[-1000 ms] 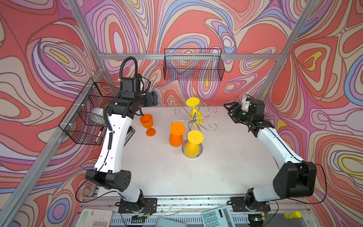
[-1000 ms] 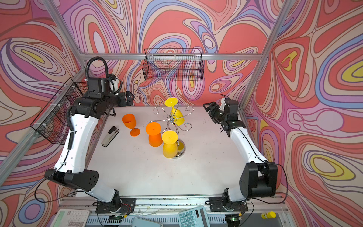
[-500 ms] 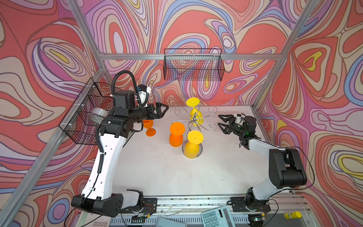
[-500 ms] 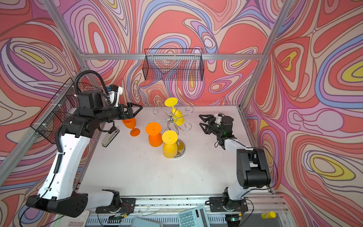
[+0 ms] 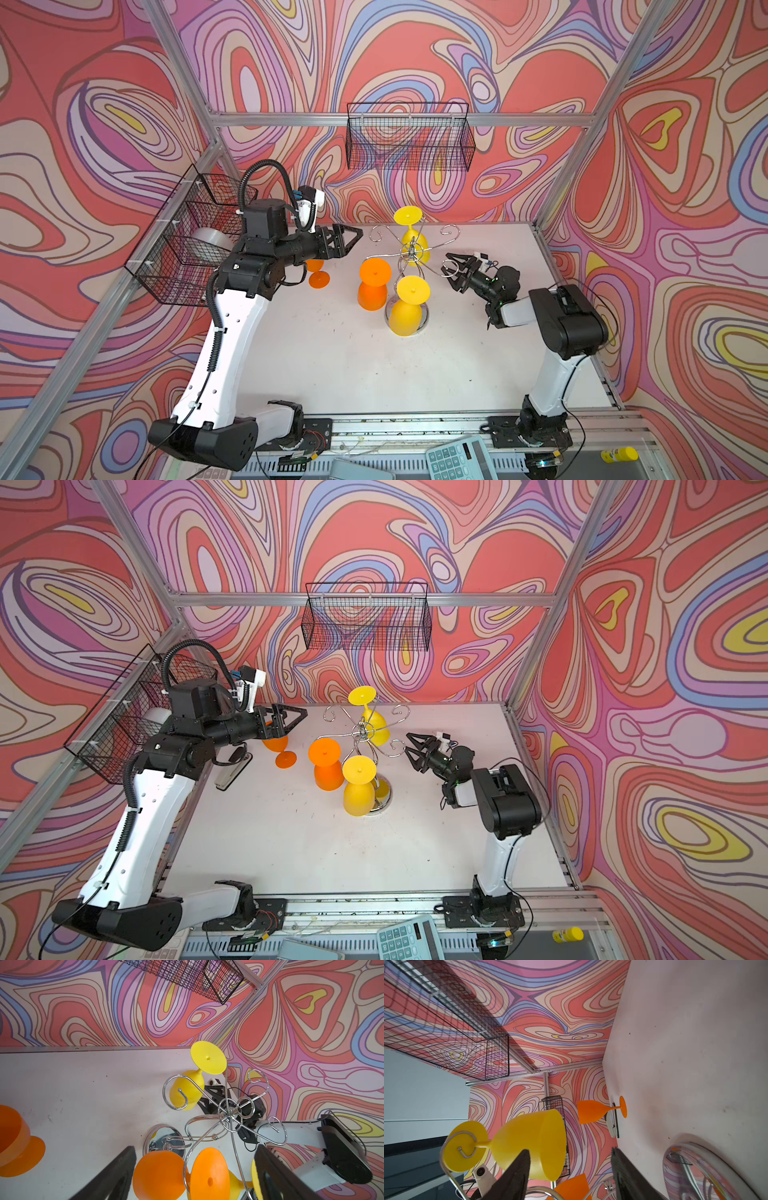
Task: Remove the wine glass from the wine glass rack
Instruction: 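Raise the left gripper toward the upper yellow glass while the right gripper pulls back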
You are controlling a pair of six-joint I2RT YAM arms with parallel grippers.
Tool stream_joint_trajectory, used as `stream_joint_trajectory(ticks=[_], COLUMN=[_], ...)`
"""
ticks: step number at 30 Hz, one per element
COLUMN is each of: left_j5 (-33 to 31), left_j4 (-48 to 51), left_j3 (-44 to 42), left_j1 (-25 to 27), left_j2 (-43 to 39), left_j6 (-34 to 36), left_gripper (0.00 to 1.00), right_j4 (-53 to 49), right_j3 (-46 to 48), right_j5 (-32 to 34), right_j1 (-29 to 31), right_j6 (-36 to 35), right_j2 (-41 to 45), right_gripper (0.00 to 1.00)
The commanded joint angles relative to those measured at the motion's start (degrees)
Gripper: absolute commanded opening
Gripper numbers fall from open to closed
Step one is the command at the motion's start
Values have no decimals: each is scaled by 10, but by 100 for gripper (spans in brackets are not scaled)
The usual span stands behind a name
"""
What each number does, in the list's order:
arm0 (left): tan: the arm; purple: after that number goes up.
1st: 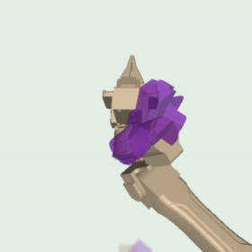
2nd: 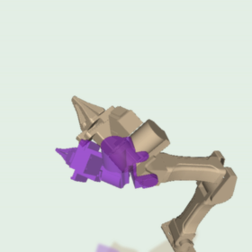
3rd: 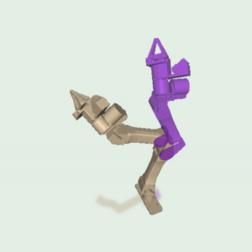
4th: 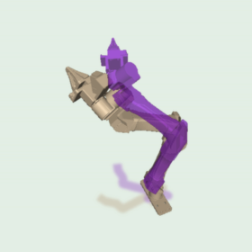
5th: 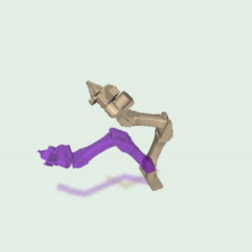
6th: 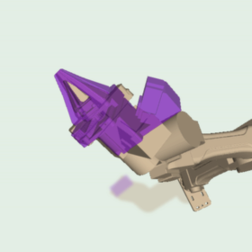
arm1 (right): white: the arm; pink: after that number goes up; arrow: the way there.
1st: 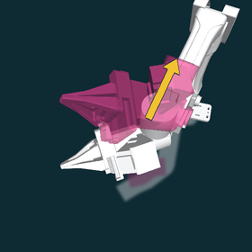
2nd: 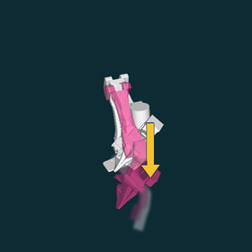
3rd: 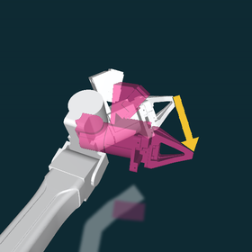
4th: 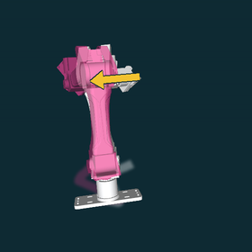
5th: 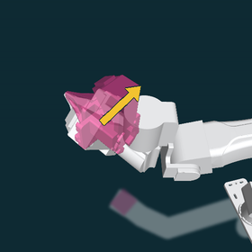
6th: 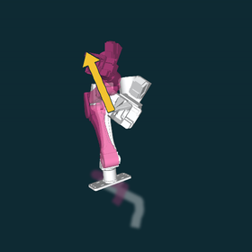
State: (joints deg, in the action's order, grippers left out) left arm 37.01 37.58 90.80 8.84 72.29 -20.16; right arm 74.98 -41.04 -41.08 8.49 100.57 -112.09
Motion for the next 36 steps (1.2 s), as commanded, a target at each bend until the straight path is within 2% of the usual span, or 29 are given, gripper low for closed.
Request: stream_joint_trajectory(ticks=[1,16,21,26,32,36], left_j5=[14,10,-18,-67,-99,-113], left_j4=[-19,-21,10,35,36,32], left_j3=[24,18,29,49,81,98], left_j1=[-4,-4,-2,16,29,37], left_j2=[0,4,16,38,67,90], left_j6=[-4,-14,2,30,49,54], left_gripper=[89,87,85,84,84,83], right_j4=[105,105,92,-12,-100,-290], right_j3=[-14,-56,-62,-62,-79,-112], right_j5=[25,76,72,61,46,42], right_j1=[26,51,50,35,10,-5], right_j6=[36,34,21,-56,-107,-229], right_j2=[-13,-39,-20,36,93,174], right_gripper=[65,63,63,63,62,62])
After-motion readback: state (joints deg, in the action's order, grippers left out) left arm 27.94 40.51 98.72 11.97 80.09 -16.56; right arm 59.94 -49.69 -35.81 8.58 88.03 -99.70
